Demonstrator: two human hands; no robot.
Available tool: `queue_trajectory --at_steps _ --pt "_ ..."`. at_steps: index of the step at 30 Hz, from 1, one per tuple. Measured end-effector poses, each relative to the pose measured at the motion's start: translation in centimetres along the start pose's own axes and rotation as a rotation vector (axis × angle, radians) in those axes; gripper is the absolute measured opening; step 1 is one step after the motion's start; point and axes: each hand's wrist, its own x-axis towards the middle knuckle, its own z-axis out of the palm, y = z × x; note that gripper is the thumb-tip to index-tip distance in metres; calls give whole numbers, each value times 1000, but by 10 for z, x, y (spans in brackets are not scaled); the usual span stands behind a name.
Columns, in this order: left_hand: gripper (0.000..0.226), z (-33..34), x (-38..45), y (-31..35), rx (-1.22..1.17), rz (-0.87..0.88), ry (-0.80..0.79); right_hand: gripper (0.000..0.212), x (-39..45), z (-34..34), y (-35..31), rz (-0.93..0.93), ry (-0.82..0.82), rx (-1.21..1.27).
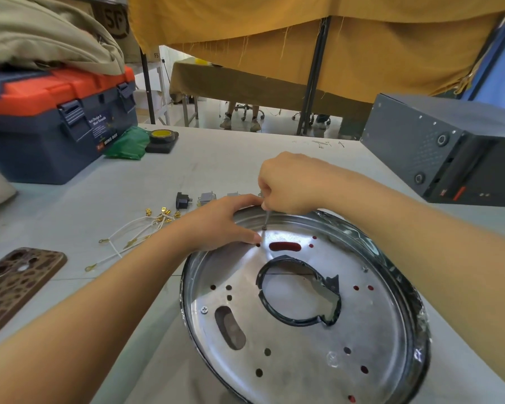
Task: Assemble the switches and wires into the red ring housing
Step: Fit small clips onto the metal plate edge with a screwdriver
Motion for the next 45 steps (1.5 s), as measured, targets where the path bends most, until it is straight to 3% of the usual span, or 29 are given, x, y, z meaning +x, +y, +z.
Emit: queue_trajectory --at_steps 4,13,16,20,28,34,45 --pt "56 -1 0 0 19 17 7 13 -17 3 14 7 83 132" --pt "57 -1 -1 0 118 -9 28 3 -60 14 66 105 375 883" --pt "51 -2 -3 9 258 -2 47 10 -71 25 80 142 419 1058" --pt "58 3 0 36 497 67 42 19 -84 37 91 161 411 1039" --pt "100 49 15 90 611 222 -176 29 -104 46 106 136 315 1067" --pt "100 56 20 80 704 236 -178 14 -109 53 112 78 323 1067" --pt "103 56 18 76 680 203 -129 20 -98 59 108 26 279 894"
